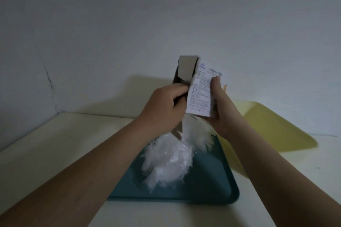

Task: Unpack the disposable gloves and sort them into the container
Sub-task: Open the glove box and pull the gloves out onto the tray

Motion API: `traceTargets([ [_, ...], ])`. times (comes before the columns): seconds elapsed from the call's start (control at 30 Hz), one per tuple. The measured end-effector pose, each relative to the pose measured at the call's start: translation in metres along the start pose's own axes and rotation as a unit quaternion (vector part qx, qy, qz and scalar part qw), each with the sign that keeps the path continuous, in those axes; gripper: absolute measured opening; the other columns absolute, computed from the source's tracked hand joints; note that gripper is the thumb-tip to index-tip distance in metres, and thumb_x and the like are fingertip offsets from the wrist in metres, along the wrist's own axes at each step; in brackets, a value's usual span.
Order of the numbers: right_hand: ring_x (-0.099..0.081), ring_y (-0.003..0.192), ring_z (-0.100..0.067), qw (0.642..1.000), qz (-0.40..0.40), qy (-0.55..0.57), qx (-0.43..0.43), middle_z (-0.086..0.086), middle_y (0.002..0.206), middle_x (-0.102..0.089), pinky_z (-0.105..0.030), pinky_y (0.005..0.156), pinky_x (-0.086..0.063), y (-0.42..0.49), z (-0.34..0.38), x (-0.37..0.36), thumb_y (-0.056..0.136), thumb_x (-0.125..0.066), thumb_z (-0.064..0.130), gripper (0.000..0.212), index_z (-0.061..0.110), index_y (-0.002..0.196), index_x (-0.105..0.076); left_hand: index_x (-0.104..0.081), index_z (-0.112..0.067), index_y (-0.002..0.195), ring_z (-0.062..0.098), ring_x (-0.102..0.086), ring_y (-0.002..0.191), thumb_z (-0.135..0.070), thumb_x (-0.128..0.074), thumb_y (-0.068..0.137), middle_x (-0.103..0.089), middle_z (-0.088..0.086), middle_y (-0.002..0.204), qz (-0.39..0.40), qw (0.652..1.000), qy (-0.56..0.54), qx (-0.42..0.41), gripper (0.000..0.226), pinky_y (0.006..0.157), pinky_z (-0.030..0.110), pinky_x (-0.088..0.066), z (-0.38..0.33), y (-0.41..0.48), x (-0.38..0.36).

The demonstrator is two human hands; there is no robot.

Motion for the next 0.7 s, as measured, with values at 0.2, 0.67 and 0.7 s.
traceTargets([
  [0.2,-0.075,0.106,-0.026,0.999,-0.048,-0.016,-0.007,-0.004,0.117,-0.077,-0.05,0.088,-0.06,0.002,0.004,0.0,0.088,-0.049,0.079,0.069,0.028,0.133,-0.062,-0.053,-0.028,0.152,0.002,-0.056,0.132,-0.027,-0.053,0.107,-0.057,-0.011,0.147,-0.05,0.997,-0.029,0.048,0.045,0.107,0.032,-0.054,0.009,0.005,0.004],
  [0.67,-0.073,0.113,-0.024,0.998,0.042,-0.045,0.03,-0.002,0.119,-0.076,-0.046,0.097,-0.058,-0.01,0.015,-0.023,0.088,-0.049,0.064,0.05,0.035,0.125,-0.065,-0.058,-0.035,0.113,0.001,-0.06,0.09,-0.023,-0.058,0.107,-0.058,-0.018,0.093,0.156,0.945,-0.156,0.243,0.014,0.067,0.001,-0.047,0.0,0.008,-0.023],
  [0.7,-0.072,0.113,-0.027,0.998,0.036,-0.048,0.03,-0.005,0.12,-0.076,-0.05,0.1,-0.056,-0.01,0.014,-0.021,0.088,-0.051,0.065,0.053,0.032,0.127,-0.066,-0.053,-0.037,0.1,-0.006,-0.059,0.078,-0.023,-0.057,0.107,-0.054,-0.02,0.088,0.176,0.938,-0.156,0.253,0.016,0.063,-0.001,-0.045,-0.003,0.005,-0.025],
])
Point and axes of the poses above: each hand's wrist, its own y-axis towards the middle knuckle, its own x-axis out of the back of the hand, z = x × y, the point moved 6 cm from there along y, towards the middle knuckle
